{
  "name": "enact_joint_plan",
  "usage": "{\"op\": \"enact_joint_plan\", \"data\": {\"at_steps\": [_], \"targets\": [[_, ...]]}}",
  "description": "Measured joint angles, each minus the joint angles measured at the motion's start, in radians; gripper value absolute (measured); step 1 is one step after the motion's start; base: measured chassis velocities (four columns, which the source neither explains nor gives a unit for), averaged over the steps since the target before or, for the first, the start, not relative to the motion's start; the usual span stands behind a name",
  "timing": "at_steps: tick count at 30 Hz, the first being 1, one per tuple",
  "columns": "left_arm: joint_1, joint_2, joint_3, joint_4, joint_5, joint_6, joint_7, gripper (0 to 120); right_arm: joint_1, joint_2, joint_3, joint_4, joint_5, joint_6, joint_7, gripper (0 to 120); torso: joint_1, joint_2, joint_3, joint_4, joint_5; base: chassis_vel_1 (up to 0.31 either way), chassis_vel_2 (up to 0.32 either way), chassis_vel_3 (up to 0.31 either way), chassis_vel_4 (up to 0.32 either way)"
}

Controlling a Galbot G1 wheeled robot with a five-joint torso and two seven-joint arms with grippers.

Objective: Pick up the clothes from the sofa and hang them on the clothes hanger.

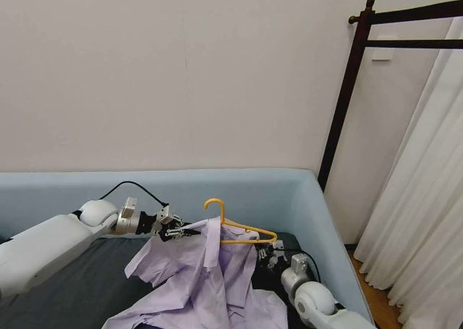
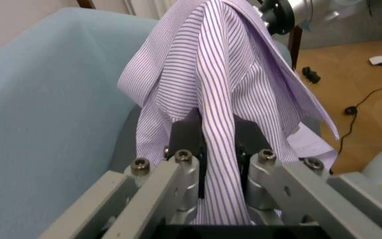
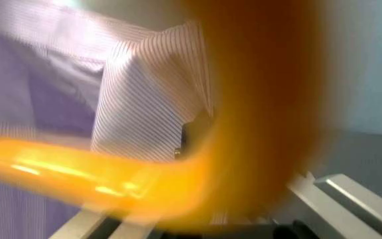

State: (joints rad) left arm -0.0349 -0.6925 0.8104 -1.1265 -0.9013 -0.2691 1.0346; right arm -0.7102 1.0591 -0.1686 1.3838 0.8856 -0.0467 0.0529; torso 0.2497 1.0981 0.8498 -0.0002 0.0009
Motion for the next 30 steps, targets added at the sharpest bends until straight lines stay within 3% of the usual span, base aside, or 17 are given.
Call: {"op": "enact_joint_plan", "data": {"at_steps": [18,30], "targets": [[0.047,0.050,-0.076,-0.014,-0.022,0.001,-0.018,7,0.068,-0.038,0.003,0.030,0.044,-0.036,0.031,0,0.000,0.000,0.000,-0.0001,0.0002,0.000,0.000,0.000,0.000],[0.051,0.035,-0.098,0.042,0.065,-0.018,-0.005,7,0.053,-0.111,0.036,0.146,-0.028,-0.012,0.012,0,0.000,0.000,0.000,-0.0002,0.0002,0.000,0.000,0.000,0.000]]}}
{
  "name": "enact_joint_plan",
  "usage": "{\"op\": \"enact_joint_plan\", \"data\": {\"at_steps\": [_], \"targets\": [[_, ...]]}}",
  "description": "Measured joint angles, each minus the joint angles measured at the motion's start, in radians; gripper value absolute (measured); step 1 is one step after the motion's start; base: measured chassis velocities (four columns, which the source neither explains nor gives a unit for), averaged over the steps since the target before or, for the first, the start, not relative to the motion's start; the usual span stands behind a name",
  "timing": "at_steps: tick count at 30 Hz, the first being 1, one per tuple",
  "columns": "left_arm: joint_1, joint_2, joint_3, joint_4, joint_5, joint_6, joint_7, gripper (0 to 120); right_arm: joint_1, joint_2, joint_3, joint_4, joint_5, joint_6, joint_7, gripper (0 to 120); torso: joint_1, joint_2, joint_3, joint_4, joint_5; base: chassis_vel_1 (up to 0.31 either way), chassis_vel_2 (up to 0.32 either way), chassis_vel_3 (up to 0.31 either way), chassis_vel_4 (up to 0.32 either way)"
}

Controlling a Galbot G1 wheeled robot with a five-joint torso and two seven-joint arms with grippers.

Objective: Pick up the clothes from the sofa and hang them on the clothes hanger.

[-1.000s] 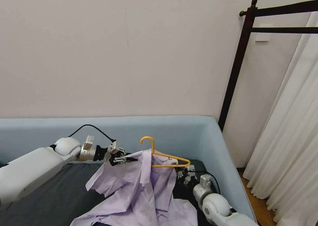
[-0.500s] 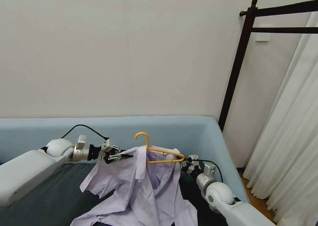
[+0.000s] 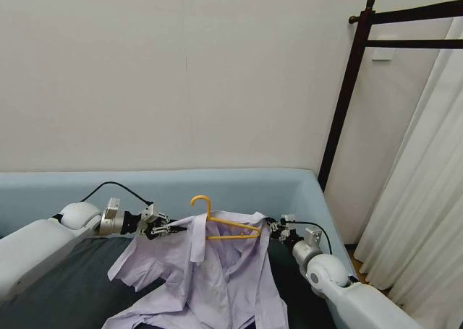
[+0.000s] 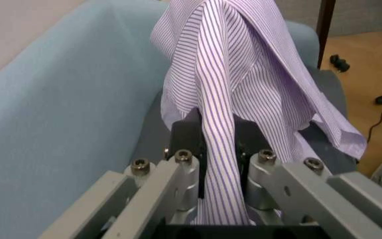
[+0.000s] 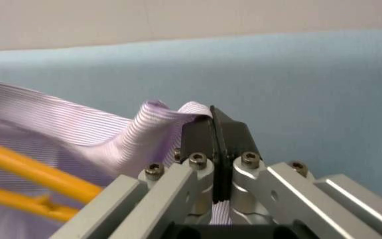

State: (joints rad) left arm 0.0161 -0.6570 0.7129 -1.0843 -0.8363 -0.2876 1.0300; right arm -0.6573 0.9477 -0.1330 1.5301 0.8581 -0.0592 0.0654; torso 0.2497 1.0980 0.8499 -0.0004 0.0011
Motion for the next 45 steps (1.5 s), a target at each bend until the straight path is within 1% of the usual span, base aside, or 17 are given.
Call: {"op": "enact_joint_plan", "data": {"at_steps": [3,4,7,8,12,16,22,25,31,34,35,36,37,39,40,44,45], "targets": [[-0.002,-0.008,-0.001,0.009,0.016,0.001,-0.025,7,-0.021,-0.040,0.012,0.105,-0.025,0.007,-0.005,0,0.000,0.000,0.000,0.0000,-0.0001,0.000,0.000,0.000,0.000],[-0.002,-0.008,-0.001,0.009,0.016,0.001,-0.025,7,-0.021,-0.040,0.012,0.105,-0.025,0.007,-0.005,0,0.000,0.000,0.000,0.0000,-0.0001,0.000,0.000,0.000,0.000],[-0.012,-0.018,-0.001,0.009,0.049,0.005,-0.059,7,-0.036,-0.102,0.010,0.239,-0.049,0.004,-0.005,0,0.000,0.000,0.000,0.0002,0.0000,0.000,0.000,0.000,0.000],[-0.012,-0.018,-0.001,0.009,0.049,0.005,-0.059,7,-0.036,-0.102,0.010,0.239,-0.049,0.004,-0.005,0,0.000,0.000,0.000,0.0002,0.0000,0.000,0.000,0.000,0.000],[-0.020,-0.042,-0.015,0.010,0.074,0.016,-0.108,7,-0.042,-0.161,0.010,0.360,-0.063,-0.006,-0.005,0,0.000,0.000,0.000,-0.0002,0.0000,0.000,0.000,0.000,0.000],[-0.029,-0.057,-0.019,0.011,0.075,0.020,-0.146,7,-0.033,-0.196,0.010,0.415,-0.060,-0.019,-0.006,0,0.000,0.000,0.000,0.0000,-0.0001,0.000,0.000,0.000,0.000],[-0.037,-0.066,-0.015,-0.009,0.064,0.032,-0.185,7,-0.014,-0.225,-0.003,0.452,-0.062,-0.031,-0.017,0,0.000,0.000,0.000,0.0001,0.0000,0.000,0.000,0.000,0.000],[-0.040,-0.079,0.002,-0.036,0.033,0.042,-0.194,7,0.012,-0.225,-0.037,0.485,-0.061,-0.055,-0.007,0,0.000,0.000,0.000,0.0002,0.0000,0.000,0.000,0.000,0.000],[-0.065,-0.114,0.008,-0.052,-0.027,0.064,-0.218,7,0.088,-0.228,-0.096,0.494,-0.074,-0.068,0.005,0,0.000,0.000,0.000,0.0002,-0.0001,0.000,0.000,0.000,0.000],[-0.117,-0.119,0.030,-0.054,-0.075,0.085,-0.216,7,0.110,-0.252,-0.116,0.496,-0.150,-0.053,-0.016,0,0.000,0.000,0.000,0.0000,0.0000,0.000,0.000,0.000,0.000],[-0.141,-0.118,0.043,-0.053,-0.093,0.092,-0.209,7,0.105,-0.260,-0.116,0.490,-0.208,-0.034,-0.029,0,0.000,0.000,0.000,0.0000,-0.0001,0.000,0.000,0.000,0.000],[-0.141,-0.118,0.043,-0.053,-0.093,0.092,-0.209,7,0.105,-0.260,-0.116,0.490,-0.208,-0.034,-0.029,0,0.000,0.000,0.000,0.0000,-0.0001,0.000,0.000,0.000,0.000],[-0.158,-0.115,0.054,-0.053,-0.108,0.098,-0.206,7,0.097,-0.266,-0.115,0.487,-0.243,-0.021,-0.038,0,0.000,0.000,0.000,0.0000,0.0000,0.000,0.000,0.000,0.000],[-0.208,-0.103,0.086,-0.058,-0.159,0.114,-0.200,7,0.072,-0.279,-0.108,0.487,-0.325,0.001,-0.045,0,0.000,0.000,0.000,-0.0001,0.0003,0.000,0.000,0.000,0.000],[-0.208,-0.103,0.086,-0.058,-0.159,0.114,-0.200,7,0.072,-0.279,-0.108,0.487,-0.325,0.001,-0.045,0,0.000,0.000,0.000,-0.0001,0.0003,0.000,0.000,0.000,0.000],[-0.268,-0.086,0.105,-0.088,-0.218,0.139,-0.212,7,0.084,-0.285,-0.108,0.489,-0.434,0.004,-0.025,0,0.000,0.000,0.000,0.0001,0.0001,0.000,0.000,0.000,0.000],[-0.268,-0.086,0.105,-0.088,-0.218,0.139,-0.212,7,0.084,-0.285,-0.108,0.489,-0.434,0.004,-0.025,0,0.000,0.000,0.000,0.0001,0.0001,0.000,0.000,0.000,0.000]]}}
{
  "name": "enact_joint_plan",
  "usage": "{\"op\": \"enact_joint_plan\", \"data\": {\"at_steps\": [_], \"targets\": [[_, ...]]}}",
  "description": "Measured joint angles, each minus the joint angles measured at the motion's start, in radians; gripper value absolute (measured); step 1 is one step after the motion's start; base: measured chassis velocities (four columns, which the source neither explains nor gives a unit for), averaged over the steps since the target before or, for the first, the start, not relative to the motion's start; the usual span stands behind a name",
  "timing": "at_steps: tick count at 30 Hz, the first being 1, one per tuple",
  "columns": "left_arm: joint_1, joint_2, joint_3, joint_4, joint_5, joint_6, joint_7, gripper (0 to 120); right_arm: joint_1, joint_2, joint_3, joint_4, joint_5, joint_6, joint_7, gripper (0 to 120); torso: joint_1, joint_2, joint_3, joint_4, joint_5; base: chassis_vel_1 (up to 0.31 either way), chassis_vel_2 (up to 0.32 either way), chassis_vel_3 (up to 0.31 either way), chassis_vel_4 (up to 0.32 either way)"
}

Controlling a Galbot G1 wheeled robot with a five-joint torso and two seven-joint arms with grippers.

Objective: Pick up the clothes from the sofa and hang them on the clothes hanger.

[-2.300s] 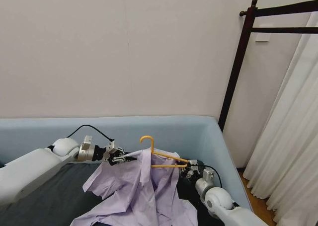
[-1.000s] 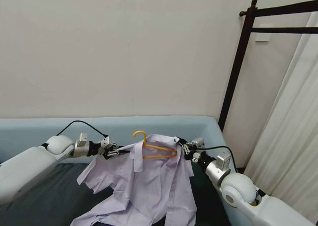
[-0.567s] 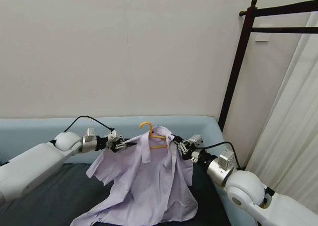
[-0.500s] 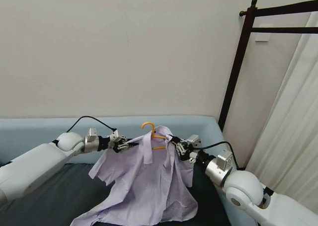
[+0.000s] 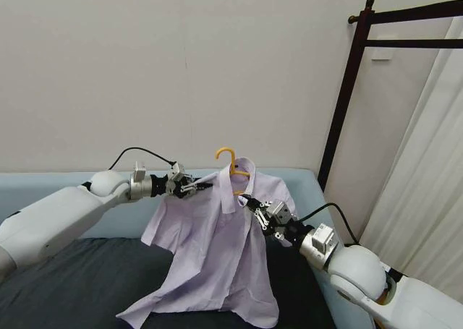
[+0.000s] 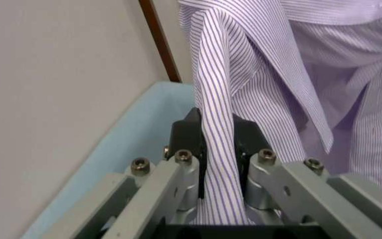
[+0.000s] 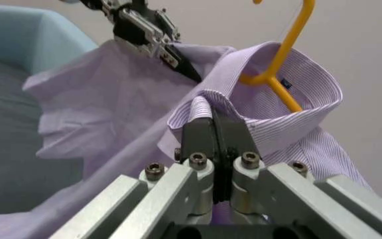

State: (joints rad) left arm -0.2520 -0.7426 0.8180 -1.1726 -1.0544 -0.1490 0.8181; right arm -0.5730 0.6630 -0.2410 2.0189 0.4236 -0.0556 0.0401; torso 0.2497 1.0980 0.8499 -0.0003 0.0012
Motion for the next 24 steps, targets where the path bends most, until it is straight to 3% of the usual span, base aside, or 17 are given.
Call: {"op": "enact_joint_plan", "data": {"at_steps": [5,11,13,17,19,23,24], "targets": [[-0.055,0.038,0.018,-0.063,-0.053,0.026,-0.023,7,0.044,-0.018,-0.023,0.005,-0.036,-0.015,0.007,0,0.000,0.000,0.000,0.0001,-0.0001,0.000,0.000,0.000,0.000],[-0.079,0.085,0.028,-0.108,-0.078,0.034,-0.029,7,0.029,-0.025,-0.015,0.041,0.031,-0.100,0.035,0,0.000,0.000,0.000,0.0000,-0.0002,0.000,0.000,0.000,0.000],[-0.085,0.116,0.037,-0.128,-0.078,0.035,-0.028,7,-0.032,-0.033,0.033,0.077,0.102,-0.161,0.077,14,0.000,0.000,0.000,0.0003,-0.0003,0.000,0.000,0.000,0.000],[-0.086,0.133,0.040,-0.140,-0.078,0.038,-0.030,7,-0.131,-0.051,0.115,0.124,0.151,-0.220,0.098,26,0.000,0.000,0.000,0.0001,-0.0002,0.000,0.000,0.000,0.000],[-0.086,0.133,0.040,-0.140,-0.078,0.038,-0.030,7,-0.131,-0.051,0.115,0.124,0.151,-0.220,0.098,26,0.000,0.000,0.000,0.0001,-0.0002,0.000,0.000,0.000,0.000],[-0.092,0.136,0.047,-0.147,-0.074,0.040,-0.044,7,-0.313,-0.073,0.272,0.231,0.294,-0.268,0.132,48,0.000,0.000,0.000,-0.0004,0.0000,0.000,0.000,0.000,0.000],[-0.092,0.136,0.047,-0.147,-0.074,0.040,-0.044,7,-0.313,-0.073,0.272,0.231,0.294,-0.268,0.132,48,0.000,0.000,0.000,-0.0004,0.0000,0.000,0.000,0.000,0.000]]}}
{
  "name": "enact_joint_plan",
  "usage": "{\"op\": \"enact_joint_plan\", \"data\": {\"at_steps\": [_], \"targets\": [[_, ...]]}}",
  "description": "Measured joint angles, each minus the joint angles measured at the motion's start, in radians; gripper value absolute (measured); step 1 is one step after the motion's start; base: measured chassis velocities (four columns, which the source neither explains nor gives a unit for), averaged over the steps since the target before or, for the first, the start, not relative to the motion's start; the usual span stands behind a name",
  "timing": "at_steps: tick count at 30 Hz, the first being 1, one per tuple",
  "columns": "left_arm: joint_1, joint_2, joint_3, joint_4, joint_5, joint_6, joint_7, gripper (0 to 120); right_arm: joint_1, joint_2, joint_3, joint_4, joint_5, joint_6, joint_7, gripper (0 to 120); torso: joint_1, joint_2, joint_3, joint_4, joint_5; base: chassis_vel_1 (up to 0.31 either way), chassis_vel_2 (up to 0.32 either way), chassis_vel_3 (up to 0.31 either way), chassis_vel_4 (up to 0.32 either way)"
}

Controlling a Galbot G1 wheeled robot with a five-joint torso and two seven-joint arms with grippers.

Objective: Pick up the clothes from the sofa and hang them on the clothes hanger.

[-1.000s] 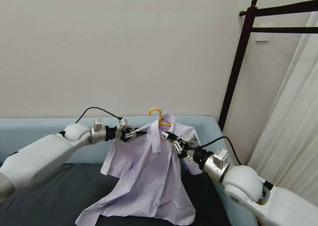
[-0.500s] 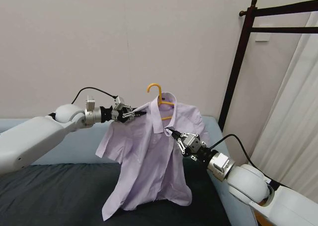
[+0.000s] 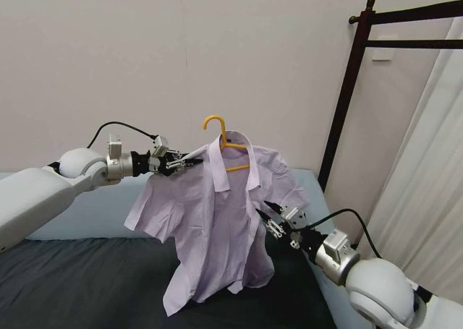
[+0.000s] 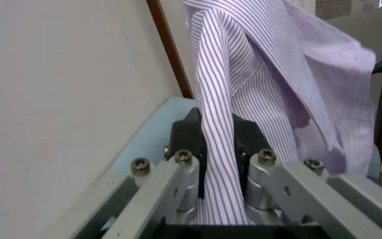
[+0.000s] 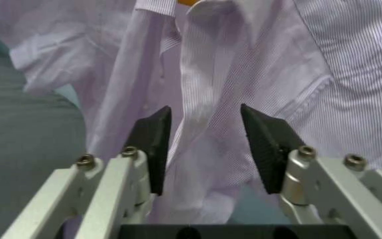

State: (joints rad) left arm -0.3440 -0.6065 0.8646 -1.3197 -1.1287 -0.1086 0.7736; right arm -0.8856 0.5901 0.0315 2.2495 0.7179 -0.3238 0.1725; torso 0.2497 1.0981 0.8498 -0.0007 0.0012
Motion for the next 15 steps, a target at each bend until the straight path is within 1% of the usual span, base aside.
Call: {"op": "enact_joint_plan", "data": {"at_steps": [1,2,3,4,5,7,8,9,11,14,15], "targets": [[-0.001,0.000,0.001,-0.001,0.000,0.000,-0.001,7,-0.015,-0.002,0.017,0.014,0.021,-0.004,0.003,52,0.000,0.000,0.000,0.0000,0.0000,0.000,0.000,0.000,0.000],[-0.001,0.000,0.002,-0.005,0.000,0.001,-0.002,7,-0.034,-0.006,0.049,0.041,0.073,-0.012,0.012,58,0.000,0.000,0.000,0.0000,-0.0001,0.000,0.000,0.000,0.000],[-0.001,0.000,0.002,-0.012,-0.002,0.002,-0.003,7,-0.034,-0.006,0.063,0.060,0.132,-0.020,0.035,63,0.000,0.000,0.000,0.0001,-0.0002,0.000,0.000,0.000,0.000],[-0.001,0.000,0.002,-0.012,-0.002,0.002,-0.003,7,-0.034,-0.006,0.063,0.060,0.132,-0.020,0.035,63,0.000,0.000,0.000,0.0001,-0.0002,0.000,0.000,0.000,0.000],[0.000,0.000,0.002,-0.017,-0.003,0.002,-0.003,7,-0.023,-0.003,0.065,0.069,0.176,-0.028,0.062,67,0.000,0.000,0.000,0.0001,-0.0002,0.000,0.000,0.000,0.000],[0.013,0.004,0.002,-0.038,-0.003,0.002,-0.004,7,0.065,0.015,0.037,0.067,0.290,-0.038,0.153,77,0.000,0.000,0.000,0.0003,0.0001,0.000,0.000,0.000,0.000],[0.013,0.004,0.002,-0.038,-0.003,0.002,-0.004,7,0.065,0.015,0.037,0.067,0.290,-0.038,0.153,77,0.000,0.000,0.000,0.0003,0.0001,0.000,0.000,0.000,0.000],[0.020,0.006,0.002,-0.044,-0.002,0.003,-0.004,7,0.099,0.020,0.023,0.058,0.312,-0.038,0.174,81,0.000,0.000,0.000,0.0004,-0.0001,0.000,0.000,0.000,0.000],[0.040,0.009,-0.004,-0.054,0.005,0.003,-0.006,7,0.211,0.037,-0.039,0.024,0.382,-0.038,0.243,91,0.000,0.000,0.000,0.0008,-0.0003,0.000,0.000,0.000,0.000],[0.045,0.011,-0.006,-0.058,0.006,0.003,-0.009,7,0.239,0.041,-0.058,0.016,0.402,-0.038,0.260,94,0.000,0.000,0.000,0.0006,-0.0003,0.000,0.000,0.000,0.000],[0.058,0.014,-0.014,-0.068,0.011,0.004,-0.014,7,0.310,0.052,-0.105,-0.002,0.453,-0.052,0.309,99,0.000,0.000,0.000,0.0007,-0.0002,0.000,0.000,0.000,0.000]]}}
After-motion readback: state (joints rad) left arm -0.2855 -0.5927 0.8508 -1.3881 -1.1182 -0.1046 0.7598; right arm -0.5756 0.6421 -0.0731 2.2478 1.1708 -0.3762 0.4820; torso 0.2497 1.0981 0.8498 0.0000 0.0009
